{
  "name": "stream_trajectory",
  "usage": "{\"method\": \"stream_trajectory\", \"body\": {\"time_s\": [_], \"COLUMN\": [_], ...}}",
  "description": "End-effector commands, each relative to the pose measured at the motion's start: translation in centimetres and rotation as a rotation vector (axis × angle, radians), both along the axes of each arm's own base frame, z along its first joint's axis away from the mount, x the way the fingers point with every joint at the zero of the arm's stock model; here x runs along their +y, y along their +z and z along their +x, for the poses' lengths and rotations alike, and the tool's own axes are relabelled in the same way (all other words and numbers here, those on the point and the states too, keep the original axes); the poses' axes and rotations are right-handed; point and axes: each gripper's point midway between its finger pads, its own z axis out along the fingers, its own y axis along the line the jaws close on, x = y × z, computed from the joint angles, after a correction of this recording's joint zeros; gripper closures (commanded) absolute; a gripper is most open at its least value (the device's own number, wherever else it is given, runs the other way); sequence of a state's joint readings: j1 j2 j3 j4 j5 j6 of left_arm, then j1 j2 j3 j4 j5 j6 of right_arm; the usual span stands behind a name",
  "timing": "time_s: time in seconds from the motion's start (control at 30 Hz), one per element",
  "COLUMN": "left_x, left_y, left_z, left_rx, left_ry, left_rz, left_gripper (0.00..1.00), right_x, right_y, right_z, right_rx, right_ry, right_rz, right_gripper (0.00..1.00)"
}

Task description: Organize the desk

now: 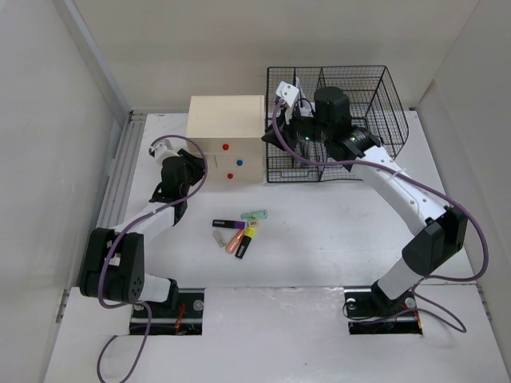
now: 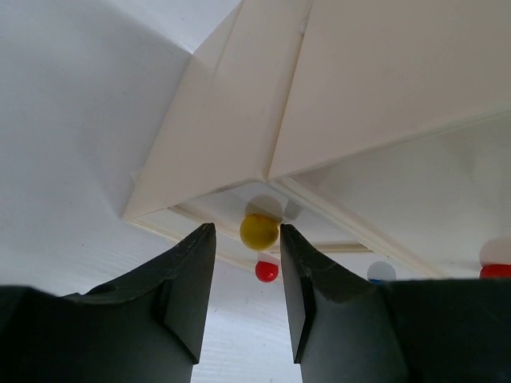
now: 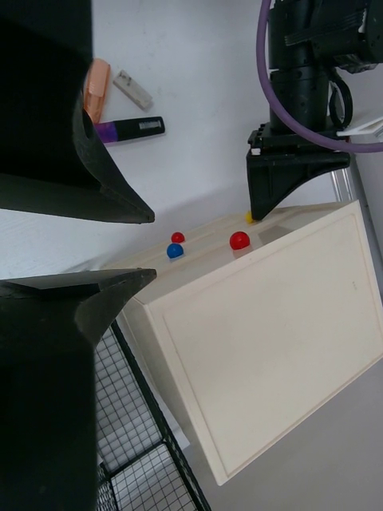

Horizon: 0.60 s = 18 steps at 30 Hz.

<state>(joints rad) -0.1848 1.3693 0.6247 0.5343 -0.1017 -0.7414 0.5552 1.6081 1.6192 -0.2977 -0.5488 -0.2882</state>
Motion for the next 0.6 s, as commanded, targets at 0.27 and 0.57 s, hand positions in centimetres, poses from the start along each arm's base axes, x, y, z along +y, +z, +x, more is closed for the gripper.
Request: {"method": "stream_trajectory", "body": {"time_s": [0.27,0.57], "left_x": [-0.5,-0.6], "left_y": [1.5,2.2], "left_z": [2.1,2.4], "left_rx": [-0.043,-0.063], "left_ry": [-0.013,-0.013], "left_rz": [-0.008,-0.012], "left_gripper": [0.65,0.83], "right_x": [-0.1,-0.1], "right_y": [1.9,1.5], "right_z": [-0.1,-0.2], "right_rx": [-0.050,-0.043], "right_ry": [0.012,0.012], "right_rz": [0.046,0.041], "right_gripper": [0.65,0.65]}}
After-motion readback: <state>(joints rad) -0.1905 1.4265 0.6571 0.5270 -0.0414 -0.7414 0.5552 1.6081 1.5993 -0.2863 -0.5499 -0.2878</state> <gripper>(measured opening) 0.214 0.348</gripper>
